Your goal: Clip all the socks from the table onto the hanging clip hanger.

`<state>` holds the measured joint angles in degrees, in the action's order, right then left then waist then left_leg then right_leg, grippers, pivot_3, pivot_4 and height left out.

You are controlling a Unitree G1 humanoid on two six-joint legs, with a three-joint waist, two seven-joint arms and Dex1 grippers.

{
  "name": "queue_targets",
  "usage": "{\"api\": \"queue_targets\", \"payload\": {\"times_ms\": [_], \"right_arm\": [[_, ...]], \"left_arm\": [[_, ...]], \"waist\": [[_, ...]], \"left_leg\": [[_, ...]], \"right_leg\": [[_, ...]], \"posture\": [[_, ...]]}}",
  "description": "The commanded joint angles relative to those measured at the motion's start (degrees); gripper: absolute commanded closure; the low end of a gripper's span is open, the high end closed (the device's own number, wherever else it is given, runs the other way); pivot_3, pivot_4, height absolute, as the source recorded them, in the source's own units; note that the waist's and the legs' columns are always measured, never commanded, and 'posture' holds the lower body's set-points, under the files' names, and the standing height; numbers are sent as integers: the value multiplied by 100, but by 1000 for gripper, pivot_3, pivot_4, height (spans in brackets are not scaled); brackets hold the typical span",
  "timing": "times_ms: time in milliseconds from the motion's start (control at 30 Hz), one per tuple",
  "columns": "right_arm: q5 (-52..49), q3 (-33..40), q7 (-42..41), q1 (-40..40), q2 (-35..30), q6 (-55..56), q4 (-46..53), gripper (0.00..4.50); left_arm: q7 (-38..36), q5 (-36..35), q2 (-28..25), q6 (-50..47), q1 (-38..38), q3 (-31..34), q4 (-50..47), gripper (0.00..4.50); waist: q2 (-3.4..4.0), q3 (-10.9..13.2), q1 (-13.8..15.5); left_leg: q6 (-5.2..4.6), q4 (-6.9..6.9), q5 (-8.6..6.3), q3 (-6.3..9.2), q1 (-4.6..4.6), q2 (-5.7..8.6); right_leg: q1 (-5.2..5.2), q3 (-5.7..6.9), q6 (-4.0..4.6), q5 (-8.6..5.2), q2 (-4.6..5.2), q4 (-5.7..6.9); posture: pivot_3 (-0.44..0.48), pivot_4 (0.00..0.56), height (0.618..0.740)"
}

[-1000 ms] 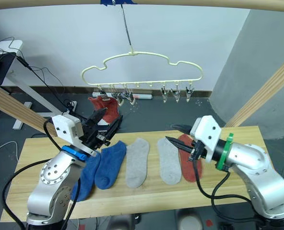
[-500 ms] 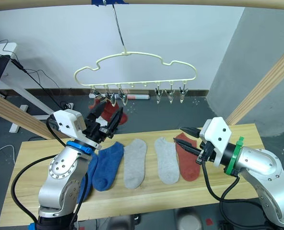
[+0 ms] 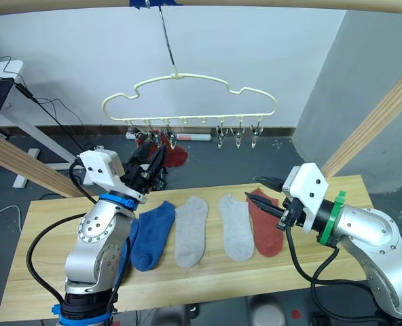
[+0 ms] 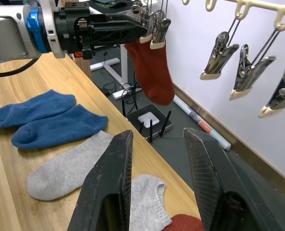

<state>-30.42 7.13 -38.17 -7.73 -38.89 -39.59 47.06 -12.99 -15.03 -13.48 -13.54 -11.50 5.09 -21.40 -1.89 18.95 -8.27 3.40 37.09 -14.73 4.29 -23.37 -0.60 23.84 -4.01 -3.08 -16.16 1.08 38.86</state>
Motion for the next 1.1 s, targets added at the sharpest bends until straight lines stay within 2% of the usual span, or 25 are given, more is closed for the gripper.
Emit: {"api": "queue_targets", "payload": {"times_ms": [33,633,1100], "right_arm": [[-79,13,43,-35,-60,79,121,2772],[-152,-52,39,-117,-67,130,77,2772],[-174,-59,-15,-114,-77,192,7,2772]], "left_arm": [[56,70,30,169,-54,54,-102,2741],[315,204,150,177,-439,70,-37,2741],[298,280,110,159,-436,22,-5,2741]], "waist": [[0,0,0],[0,0,-3],[0,0,-2]], "left_leg": [[0,0,0,-1,0,0],[0,6,0,2,0,0],[0,9,0,2,0,0]], "right_leg": [[0,-1,0,0,0,0],[-3,3,0,0,0,2],[-5,3,0,0,0,4]], "posture": [[-300,337,740],[-301,334,740],[-297,335,740]]}}
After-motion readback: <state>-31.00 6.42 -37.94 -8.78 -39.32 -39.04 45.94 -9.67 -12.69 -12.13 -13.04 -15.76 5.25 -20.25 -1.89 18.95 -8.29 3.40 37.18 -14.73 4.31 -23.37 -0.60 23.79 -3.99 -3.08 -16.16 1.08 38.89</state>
